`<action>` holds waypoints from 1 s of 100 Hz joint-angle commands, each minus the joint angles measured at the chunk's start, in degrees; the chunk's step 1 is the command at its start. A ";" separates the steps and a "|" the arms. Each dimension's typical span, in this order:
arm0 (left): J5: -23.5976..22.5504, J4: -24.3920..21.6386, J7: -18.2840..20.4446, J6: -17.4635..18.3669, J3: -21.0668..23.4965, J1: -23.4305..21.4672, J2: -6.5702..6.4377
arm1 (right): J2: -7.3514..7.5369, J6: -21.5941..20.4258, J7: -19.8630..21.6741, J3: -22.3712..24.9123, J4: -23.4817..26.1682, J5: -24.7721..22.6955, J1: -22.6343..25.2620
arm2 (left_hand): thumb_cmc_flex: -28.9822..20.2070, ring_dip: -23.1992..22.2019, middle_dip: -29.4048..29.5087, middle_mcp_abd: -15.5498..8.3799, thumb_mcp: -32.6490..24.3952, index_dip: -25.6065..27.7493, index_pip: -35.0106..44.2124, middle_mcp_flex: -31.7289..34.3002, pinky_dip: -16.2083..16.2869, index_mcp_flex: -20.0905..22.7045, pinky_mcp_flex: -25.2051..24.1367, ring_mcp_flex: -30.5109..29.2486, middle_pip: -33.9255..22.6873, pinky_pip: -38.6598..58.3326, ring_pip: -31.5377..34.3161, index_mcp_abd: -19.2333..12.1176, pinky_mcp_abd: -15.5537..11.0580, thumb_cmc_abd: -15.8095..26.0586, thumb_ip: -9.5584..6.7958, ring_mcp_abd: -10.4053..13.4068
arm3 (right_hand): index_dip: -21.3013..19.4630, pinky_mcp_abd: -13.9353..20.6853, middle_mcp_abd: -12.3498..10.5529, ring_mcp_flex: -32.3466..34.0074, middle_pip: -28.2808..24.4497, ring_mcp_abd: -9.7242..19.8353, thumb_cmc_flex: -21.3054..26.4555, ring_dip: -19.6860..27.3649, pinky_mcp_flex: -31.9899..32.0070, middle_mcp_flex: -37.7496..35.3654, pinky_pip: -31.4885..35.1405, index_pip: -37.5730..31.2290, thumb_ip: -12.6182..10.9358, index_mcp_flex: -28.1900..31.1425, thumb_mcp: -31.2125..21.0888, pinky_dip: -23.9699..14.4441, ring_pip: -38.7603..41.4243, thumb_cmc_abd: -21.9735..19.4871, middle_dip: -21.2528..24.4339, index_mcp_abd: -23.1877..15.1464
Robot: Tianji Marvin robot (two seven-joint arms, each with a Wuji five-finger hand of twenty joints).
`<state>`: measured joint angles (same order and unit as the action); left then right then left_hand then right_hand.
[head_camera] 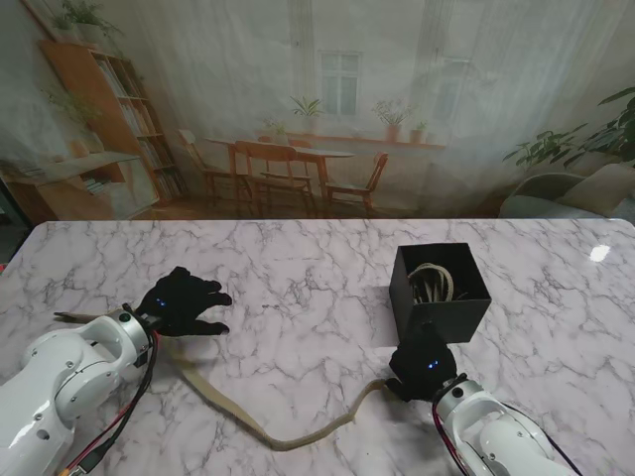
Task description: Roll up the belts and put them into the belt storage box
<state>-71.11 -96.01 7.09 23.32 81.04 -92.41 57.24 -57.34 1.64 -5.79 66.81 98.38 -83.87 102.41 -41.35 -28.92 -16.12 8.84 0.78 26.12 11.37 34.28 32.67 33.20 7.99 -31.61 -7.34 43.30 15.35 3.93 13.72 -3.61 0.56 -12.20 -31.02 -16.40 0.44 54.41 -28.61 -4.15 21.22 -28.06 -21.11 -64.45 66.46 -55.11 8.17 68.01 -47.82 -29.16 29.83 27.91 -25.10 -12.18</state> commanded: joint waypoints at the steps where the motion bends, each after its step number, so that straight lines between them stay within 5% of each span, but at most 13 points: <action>1: 0.60 -0.19 0.92 -0.27 -0.52 0.64 0.34 | -0.49 0.45 0.62 -0.45 0.16 -0.49 -0.03 | -1.50 -0.11 -0.80 0.06 0.84 0.66 0.71 0.49 0.15 1.36 -0.52 -0.06 0.18 -1.15 -0.89 -0.10 2.45 2.63 0.54 -0.39 | -1.72 -1.48 0.51 2.20 -1.20 -0.36 -1.78 -0.95 -0.90 -1.85 1.58 0.99 -1.60 2.39 -0.23 0.43 2.67 -2.48 -0.63 1.48; 35: 2.32 -0.10 0.76 -3.68 -3.06 1.92 0.73 | -1.00 -0.34 -1.89 3.95 2.90 0.38 3.18 | -2.01 -0.08 -0.79 0.25 0.81 0.84 0.75 0.62 0.14 1.65 -0.66 0.02 0.34 -1.39 -0.98 0.17 2.62 2.73 0.51 -0.73 | 2.48 0.07 2.08 -0.58 0.00 -0.92 -3.49 -0.91 -1.82 3.14 3.09 14.45 -1.01 -16.62 3.09 0.92 1.68 -3.14 -1.61 2.76; 48: 2.64 -0.16 -0.03 -4.07 -3.16 1.62 0.84 | -0.50 -6.74 0.03 8.79 5.17 -2.48 5.70 | -2.05 -0.08 -0.78 0.33 0.86 0.88 0.72 0.65 0.14 1.71 -0.68 0.01 0.40 -1.46 -0.99 0.20 2.72 2.72 0.52 -0.69 | 3.70 -0.80 3.71 -8.68 4.09 -0.63 -4.87 1.82 2.09 16.36 -0.44 22.80 -2.24 -32.01 1.52 2.15 -3.93 -0.79 -0.31 3.70; 54: 2.52 -0.21 -0.31 -4.05 -3.11 1.48 0.86 | 0.01 -11.75 1.11 11.24 5.80 -4.12 6.40 | -2.00 -0.08 -0.78 0.28 0.90 0.89 0.72 0.64 0.14 1.77 -0.69 0.02 0.43 -1.49 -1.00 0.18 2.79 2.71 0.53 -0.72 | 5.62 -0.49 4.16 -11.19 5.05 -0.40 -3.56 4.19 2.89 21.74 -2.14 27.62 -2.43 -39.70 0.08 2.61 -7.19 -0.02 1.26 1.62; 65: 2.51 -0.36 -0.94 -3.93 -2.95 1.13 0.91 | 0.48 -14.90 0.02 13.11 5.60 -5.82 6.94 | -2.10 -0.08 -0.78 0.26 0.87 0.90 0.67 0.64 0.15 1.73 -0.72 0.00 0.45 -1.53 -0.99 0.20 2.80 2.77 0.51 -0.68 | 10.78 -0.01 2.99 -11.76 5.52 0.11 1.64 6.54 2.89 24.37 -3.54 32.29 -2.66 -47.73 -7.33 3.31 -10.07 2.95 4.23 -3.68; 80: 2.37 -0.41 -1.54 -3.65 -2.83 0.88 0.93 | 1.21 -17.64 -1.58 14.69 5.04 -8.90 7.02 | -2.10 -0.10 -0.80 0.25 0.90 0.92 0.61 0.60 0.19 1.65 -0.67 0.00 0.46 -1.54 -0.97 0.18 2.78 2.78 0.51 -0.64 | 20.12 1.05 1.67 -10.24 5.17 1.55 7.83 7.01 2.23 24.67 -4.04 27.12 -2.20 -53.47 -15.93 4.28 -11.22 3.95 6.13 -9.54; 90: 2.37 -0.34 -1.94 -3.62 -2.85 0.77 0.96 | 1.31 -17.99 -0.57 15.02 4.81 -9.32 7.02 | -2.19 -0.13 -0.82 0.33 0.86 0.93 0.60 0.61 0.22 1.62 -0.68 -0.03 0.45 -1.55 -0.94 0.26 2.84 2.82 0.49 -0.74 | 19.90 0.38 1.59 -8.86 4.57 1.39 -0.52 6.93 1.63 22.27 -4.62 23.06 -1.83 -50.63 -10.76 4.84 -11.37 0.93 5.82 -1.68; 94: 2.38 -0.36 -2.04 -3.62 -2.85 0.71 0.97 | 1.09 -17.70 0.61 14.84 4.60 -8.16 6.94 | -2.22 -0.14 -0.82 0.32 0.86 0.94 0.60 0.62 0.23 1.65 -0.67 -0.03 0.45 -1.55 -0.93 0.28 2.83 2.80 0.49 -0.76 | 17.64 -0.19 2.42 -8.47 4.32 1.18 -4.00 6.74 1.62 21.19 -4.58 20.69 -2.03 -44.60 -5.42 4.90 -11.45 -1.91 5.19 4.54; 100: 2.36 -0.42 -2.10 -3.61 -2.83 0.62 0.97 | 0.68 -16.91 1.77 14.32 4.00 -5.06 6.68 | -2.14 -0.13 -0.83 0.21 0.89 0.94 0.59 0.62 0.25 1.64 -0.69 0.00 0.45 -1.56 -0.95 0.30 2.84 2.80 0.50 -0.68 | 12.33 -0.90 3.47 -8.88 3.98 0.45 -6.71 6.46 2.31 21.52 -4.86 19.70 -2.31 -38.80 -0.17 4.74 -11.50 -4.37 4.34 7.88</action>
<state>-68.70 -96.23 4.36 19.59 78.29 -91.54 58.01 -56.22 -16.35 -5.17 81.69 103.55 -92.00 109.13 -42.82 -28.92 -16.13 8.84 0.94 26.46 11.59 34.29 32.67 34.19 7.99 -31.63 -7.34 43.26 15.35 3.93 14.35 -3.52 0.56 -12.24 -13.92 -15.63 2.57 44.69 -24.20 -2.09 17.84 -21.76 -19.44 -42.91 62.34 -34.49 6.70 25.23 -51.33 -24.73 20.13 25.83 -19.65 -8.03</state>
